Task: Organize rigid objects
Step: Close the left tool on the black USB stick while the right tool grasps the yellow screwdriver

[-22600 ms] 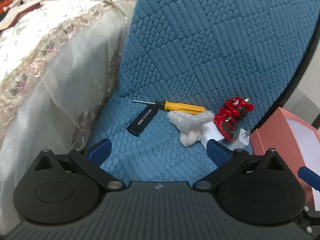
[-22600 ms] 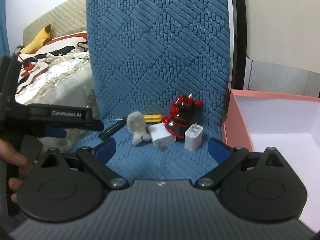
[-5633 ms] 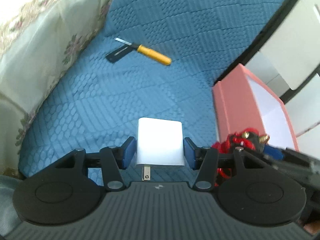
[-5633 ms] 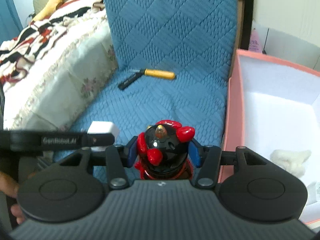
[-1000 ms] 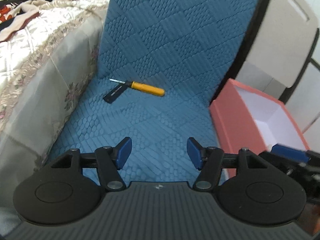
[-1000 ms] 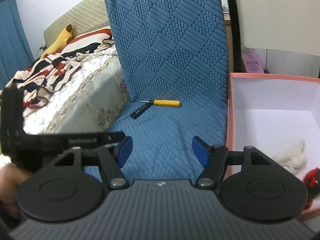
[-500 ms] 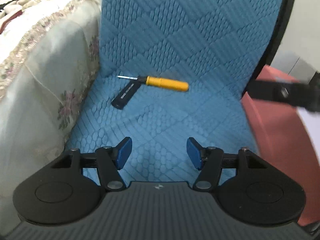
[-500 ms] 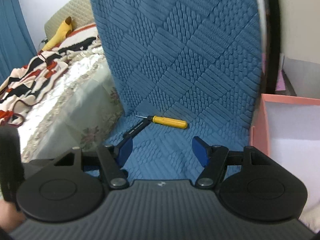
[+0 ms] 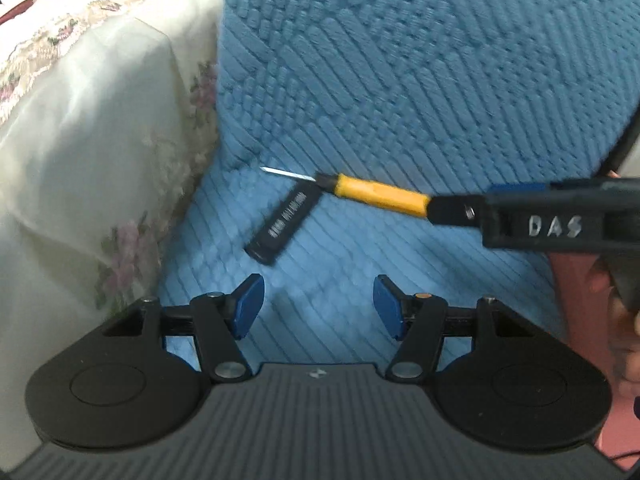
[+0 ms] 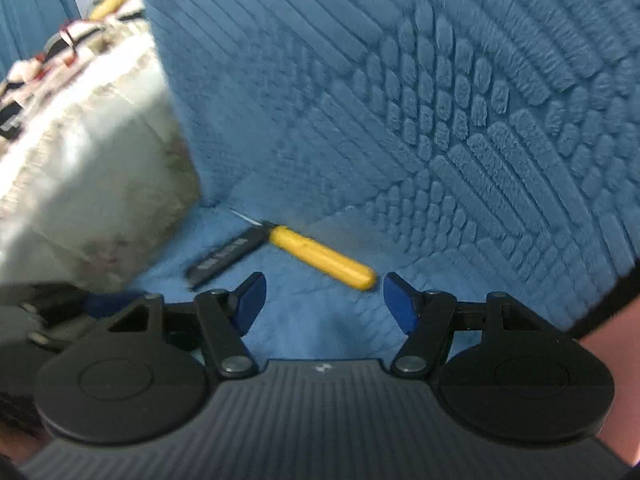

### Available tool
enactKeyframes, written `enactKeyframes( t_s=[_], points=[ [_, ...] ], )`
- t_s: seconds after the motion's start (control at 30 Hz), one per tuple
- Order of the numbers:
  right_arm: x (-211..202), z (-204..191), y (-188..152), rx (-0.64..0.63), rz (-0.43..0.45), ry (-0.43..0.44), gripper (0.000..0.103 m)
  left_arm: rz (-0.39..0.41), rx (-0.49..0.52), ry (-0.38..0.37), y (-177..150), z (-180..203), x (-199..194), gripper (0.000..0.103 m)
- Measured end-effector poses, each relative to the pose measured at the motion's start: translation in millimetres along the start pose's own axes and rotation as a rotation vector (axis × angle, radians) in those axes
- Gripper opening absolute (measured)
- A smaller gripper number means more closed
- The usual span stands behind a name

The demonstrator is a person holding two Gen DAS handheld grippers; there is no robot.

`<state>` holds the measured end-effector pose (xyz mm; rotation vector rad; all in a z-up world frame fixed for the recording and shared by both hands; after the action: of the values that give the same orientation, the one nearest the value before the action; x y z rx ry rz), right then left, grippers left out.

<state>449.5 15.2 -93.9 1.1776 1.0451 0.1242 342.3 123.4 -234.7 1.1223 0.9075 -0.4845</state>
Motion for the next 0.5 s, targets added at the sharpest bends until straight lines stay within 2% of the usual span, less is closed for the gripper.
enactKeyframes(
  t_s=[0.07, 0.17, 0.33, 0.5],
  points=[
    [9, 10, 1, 0.002, -0.008, -0.009, 0.063, -0.004, -0.005, -0.005, 6, -4, 6, 0.066],
    [18, 21, -1, 0.016, -0.03, -0.004, 0.062, -0.02, 0.02, -0.004, 15, -9, 14, 0.066],
    [26, 18, 1, -0.06, -0.033, 0.022, 0.061, -0.041, 0.064, -0.005, 29, -16, 29, 0.066],
    [39, 13, 6, -0.106, -0.036, 0.043, 0.053, -0.061, 0.118, 0.004, 32, -19, 43, 0.064]
  ],
)
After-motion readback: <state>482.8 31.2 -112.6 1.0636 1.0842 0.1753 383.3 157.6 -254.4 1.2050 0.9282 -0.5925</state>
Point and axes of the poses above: each gripper's, at about its wrist camera, not at the fingertips, and x roughly the way its jaws point, z to its right, y to its top, the point moved 6 cm from there along x, roughly the way its jaws point, and after that the axes turned 1 degree about -x, right-handed, at the moved point
